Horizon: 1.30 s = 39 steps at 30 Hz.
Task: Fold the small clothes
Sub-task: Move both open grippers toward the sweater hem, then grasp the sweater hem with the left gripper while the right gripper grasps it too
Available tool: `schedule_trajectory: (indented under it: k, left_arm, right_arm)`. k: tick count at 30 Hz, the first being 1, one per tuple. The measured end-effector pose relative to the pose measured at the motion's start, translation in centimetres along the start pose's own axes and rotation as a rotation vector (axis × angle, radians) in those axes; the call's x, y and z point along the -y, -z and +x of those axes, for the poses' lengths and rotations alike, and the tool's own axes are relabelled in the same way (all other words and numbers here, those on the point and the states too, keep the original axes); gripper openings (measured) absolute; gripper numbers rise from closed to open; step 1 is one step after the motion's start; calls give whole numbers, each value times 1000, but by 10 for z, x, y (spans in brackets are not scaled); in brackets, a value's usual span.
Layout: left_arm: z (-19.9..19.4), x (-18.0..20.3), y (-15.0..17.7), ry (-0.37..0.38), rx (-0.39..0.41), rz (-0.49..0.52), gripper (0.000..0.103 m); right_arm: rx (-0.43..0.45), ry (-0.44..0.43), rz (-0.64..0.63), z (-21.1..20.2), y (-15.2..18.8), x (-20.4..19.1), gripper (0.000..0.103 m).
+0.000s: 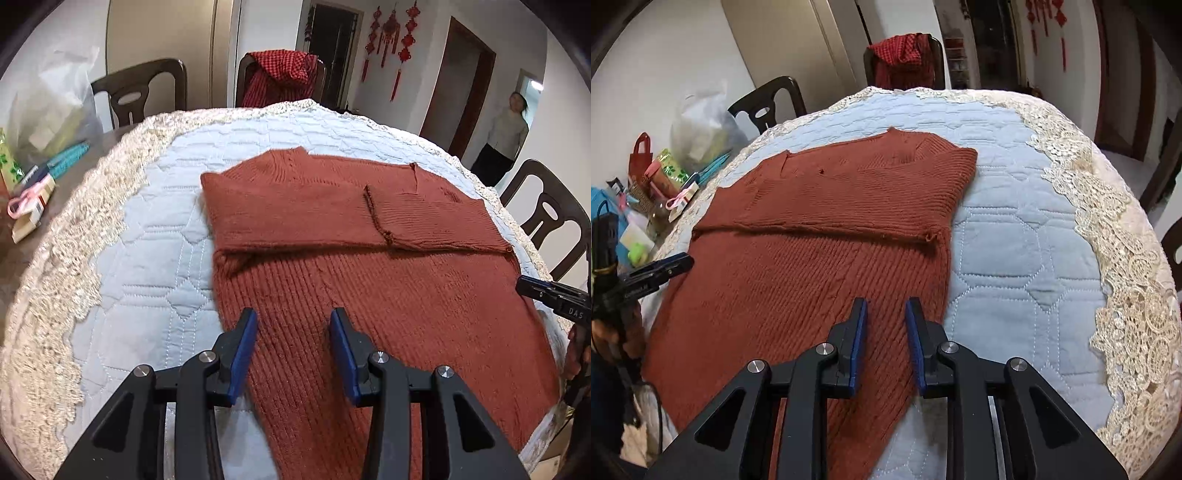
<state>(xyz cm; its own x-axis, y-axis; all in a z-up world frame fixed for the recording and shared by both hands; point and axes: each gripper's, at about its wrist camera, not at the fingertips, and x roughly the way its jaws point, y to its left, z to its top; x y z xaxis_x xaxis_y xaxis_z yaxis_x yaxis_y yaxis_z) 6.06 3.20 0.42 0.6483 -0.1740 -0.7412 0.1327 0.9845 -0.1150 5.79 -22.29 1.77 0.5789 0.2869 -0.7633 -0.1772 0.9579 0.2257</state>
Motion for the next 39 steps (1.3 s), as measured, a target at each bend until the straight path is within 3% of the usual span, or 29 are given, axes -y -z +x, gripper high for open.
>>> schedule_trajectory:
  k: [3,10,15,20,27,29,36,39]
  left_arm:
    - [-7,3,0,15,15,2,44]
    - [-19,13,18,-28,4,28,44]
    - [-28,16,37,-44,-7,27,44]
    - [-38,17,53,-66,4,35,52]
    - [-57,-1,79,-1,5,-66,53]
    - [-63,-4,85,25,8,-90,53]
    - [-69,-9,93,94,21,-172,53]
    - [-64,-6,91,181,26,-198,53]
  right_arm:
    - [7,5,9,-7,1,-4,23]
    - [15,-15,-5,-20,14,-15,31]
    - [5,-23,-5,-25,29,-20,31]
    - [10,-28,-4,-32,46,-24,31]
    - [40,-54,56,-49,67,-19,33]
    - [32,-66,92,-52,73,-15,43]
    - [27,-207,190,-59,89,-10,43]
    - [17,-254,195,-55,89,-13,43]
